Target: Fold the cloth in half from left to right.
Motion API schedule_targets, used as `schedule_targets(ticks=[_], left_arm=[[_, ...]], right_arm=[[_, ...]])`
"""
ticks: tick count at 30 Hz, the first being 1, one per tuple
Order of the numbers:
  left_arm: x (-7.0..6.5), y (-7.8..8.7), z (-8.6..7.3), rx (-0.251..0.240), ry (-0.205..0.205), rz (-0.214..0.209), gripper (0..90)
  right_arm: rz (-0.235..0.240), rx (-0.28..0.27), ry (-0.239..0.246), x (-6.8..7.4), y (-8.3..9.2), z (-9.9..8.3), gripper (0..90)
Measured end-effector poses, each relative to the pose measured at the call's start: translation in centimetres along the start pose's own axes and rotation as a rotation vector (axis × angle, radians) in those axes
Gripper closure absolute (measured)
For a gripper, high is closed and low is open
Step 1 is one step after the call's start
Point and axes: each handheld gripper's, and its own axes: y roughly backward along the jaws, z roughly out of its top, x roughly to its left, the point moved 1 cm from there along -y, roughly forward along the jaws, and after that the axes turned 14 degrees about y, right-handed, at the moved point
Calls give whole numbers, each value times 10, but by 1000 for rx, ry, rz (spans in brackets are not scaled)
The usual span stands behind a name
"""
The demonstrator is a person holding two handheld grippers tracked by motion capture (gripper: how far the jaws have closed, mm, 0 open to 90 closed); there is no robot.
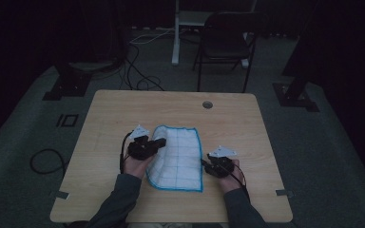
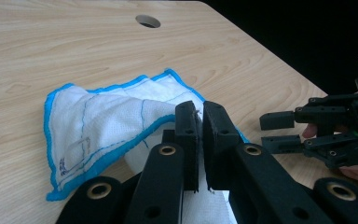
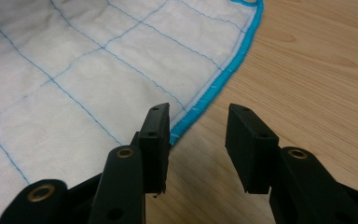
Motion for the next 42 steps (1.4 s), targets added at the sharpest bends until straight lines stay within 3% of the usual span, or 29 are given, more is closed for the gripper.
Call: schedule_targets(ticks=[21, 42], left_arm=[[-14, -19, 6, 22, -15, -27, 861], [-32, -47, 6, 87, -66, -41, 861]], right_arm=[[-4, 44, 28, 3, -6, -2, 606], [4, 41, 22, 3, -7, -2, 611]])
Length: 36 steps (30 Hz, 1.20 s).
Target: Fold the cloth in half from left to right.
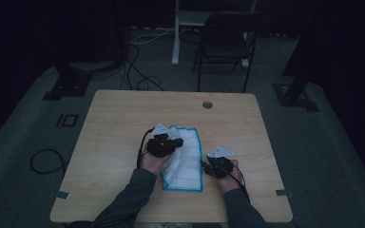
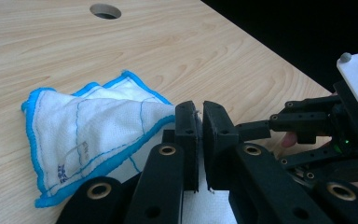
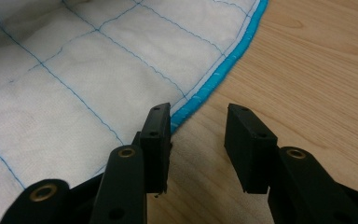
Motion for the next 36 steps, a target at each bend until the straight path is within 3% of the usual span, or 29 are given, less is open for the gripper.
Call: schedule_targets(ticks=[15, 20, 28, 36], left_arm=[[-5, -16, -1, 33, -17, -1, 861], [-9, -25, -4, 55, -46, 4, 861], [-11, -37, -9, 87, -54, 3, 860], [-10, -50, -15, 121, -56, 7, 860]], right_arm=[[0, -1, 0, 0, 0, 0, 609], [-5, 4, -4, -2, 1, -1, 606], [-28, -21, -63, -16, 11, -7, 606], [-28, -15, -62, -16, 11, -7, 605]])
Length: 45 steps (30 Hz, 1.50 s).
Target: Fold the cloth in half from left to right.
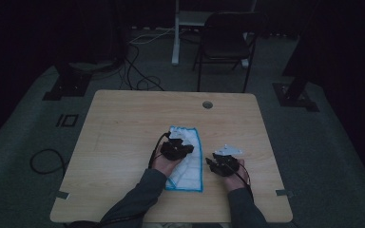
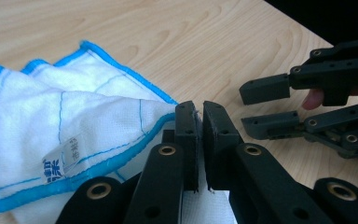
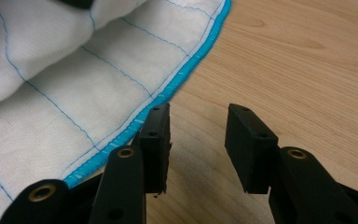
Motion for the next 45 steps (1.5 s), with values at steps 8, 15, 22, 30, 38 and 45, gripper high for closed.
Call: schedule_targets(ticks=[8, 15, 22, 30, 38, 45], left_arm=[[0, -12, -3, 27, 1, 5, 856], [3, -8, -6, 32, 13, -7, 683], [9, 15, -9, -7, 30, -3, 657], [25, 44, -19, -46, 55, 12, 703], [39, 60, -39, -32, 81, 31, 783], [48, 62, -58, -11, 130, 31, 747]], right_arm=[[1, -1, -2, 0, 0, 0, 606], [-1, -3, -2, -1, 1, -1, 606], [-1, -2, -2, -1, 1, 0, 606], [-3, -1, -5, 0, 1, -1, 605], [-2, -1, -2, 0, 0, -1, 605], [-4, 4, 2, 1, 0, -1, 603]])
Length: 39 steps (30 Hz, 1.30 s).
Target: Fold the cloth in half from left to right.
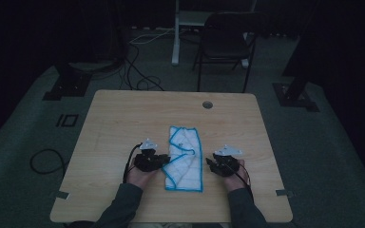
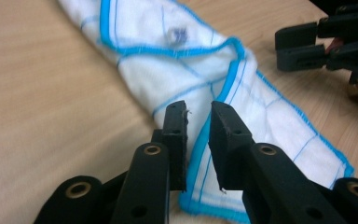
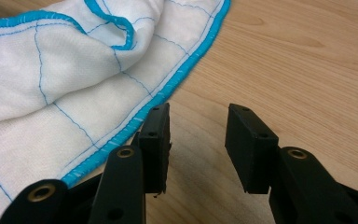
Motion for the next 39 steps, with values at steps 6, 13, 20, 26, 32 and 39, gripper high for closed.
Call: schedule_targets(ticks=[6, 13, 20, 26, 32, 39], left_arm=[[4, -1, -9, 12, 23, -3, 657], [-1, -2, -13, 42, 24, -18, 770], [-11, 1, -11, 36, 2, -26, 893], [-29, 1, -9, 30, -33, -78, 895], [-50, -7, -8, 40, -76, -134, 894], [-69, -16, -12, 65, -114, -170, 892]], right_arm=[[-2, 2, 4, 0, 0, 0, 603], [-1, 1, 5, 1, 0, 0, 601], [-2, 1, 5, 1, 0, 0, 601], [-2, -1, 4, 0, 0, 0, 601], [-3, -2, 3, 0, 1, 0, 601], [-4, -4, 2, 0, 1, 0, 601]])
